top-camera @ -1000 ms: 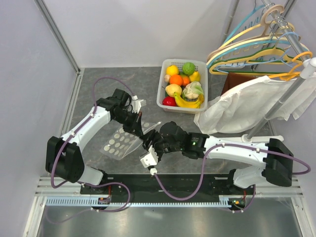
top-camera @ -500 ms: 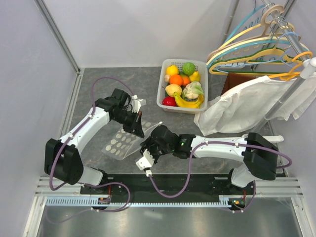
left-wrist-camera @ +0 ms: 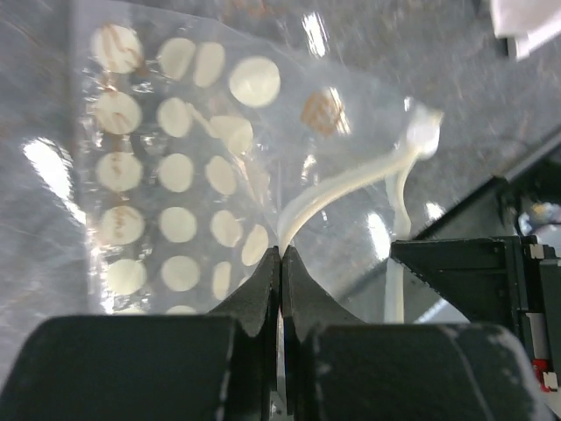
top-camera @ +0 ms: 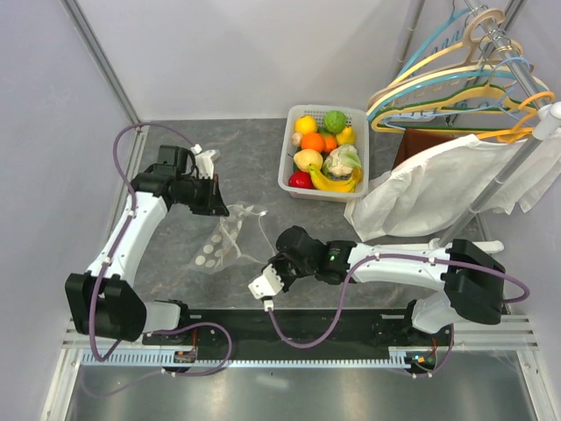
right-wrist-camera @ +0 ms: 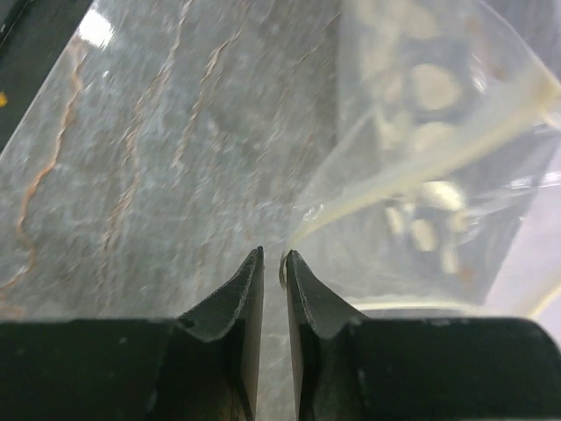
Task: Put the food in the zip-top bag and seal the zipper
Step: Open the zipper of the food storage bag, then pick up the fake fruit from the bin.
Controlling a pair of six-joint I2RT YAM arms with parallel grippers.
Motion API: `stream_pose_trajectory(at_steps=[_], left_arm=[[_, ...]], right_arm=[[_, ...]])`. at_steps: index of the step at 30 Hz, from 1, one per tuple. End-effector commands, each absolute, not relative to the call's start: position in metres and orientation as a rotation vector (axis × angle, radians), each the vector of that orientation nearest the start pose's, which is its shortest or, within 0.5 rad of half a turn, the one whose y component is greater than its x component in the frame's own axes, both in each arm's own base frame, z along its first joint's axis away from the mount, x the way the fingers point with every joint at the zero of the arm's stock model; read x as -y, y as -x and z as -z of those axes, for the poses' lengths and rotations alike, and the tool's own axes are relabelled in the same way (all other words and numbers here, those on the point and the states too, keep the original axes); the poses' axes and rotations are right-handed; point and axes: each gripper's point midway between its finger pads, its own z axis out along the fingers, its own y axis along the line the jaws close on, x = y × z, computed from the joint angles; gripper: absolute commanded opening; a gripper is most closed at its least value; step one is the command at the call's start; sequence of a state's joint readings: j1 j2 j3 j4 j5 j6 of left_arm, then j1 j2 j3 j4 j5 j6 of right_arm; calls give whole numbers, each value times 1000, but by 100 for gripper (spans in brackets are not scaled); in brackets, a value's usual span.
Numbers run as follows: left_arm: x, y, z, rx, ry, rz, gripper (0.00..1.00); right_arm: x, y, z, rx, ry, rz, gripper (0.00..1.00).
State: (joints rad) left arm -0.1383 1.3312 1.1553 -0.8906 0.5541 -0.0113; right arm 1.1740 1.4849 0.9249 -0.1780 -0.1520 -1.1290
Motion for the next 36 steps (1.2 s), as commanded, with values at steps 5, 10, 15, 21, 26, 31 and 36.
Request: stream_pose_trajectory(at_steps=[5, 10, 15, 21, 26, 31, 36], left_arm=[[111, -298, -204, -2382, -375, 557, 2], [112, -309, -192, -2395, -355, 558, 2], [110, -330, -196, -2364, -306, 519, 2], [113, -342, -197, -2348, -295, 531, 2], [114, -343, -200, -2342, -284, 540, 2], [111, -341, -202, -2332, -277, 517, 2], [113, -342, -206, -2319, -268, 530, 2]], right_arm=[[-363, -183, -116, -1030, 2070, -181, 40], [-387, -210, -190, -1147, 1756, -299, 70], [-387, -229, -260, -1254, 1471, -423, 79], [-351, -297, -286, -1575, 1069, -401, 84], [-323, -358, -261, -1803, 849, -240, 79], [-283, -393, -234, -1943, 619, -55, 77], [-258, -416, -223, -1960, 502, 84, 74]])
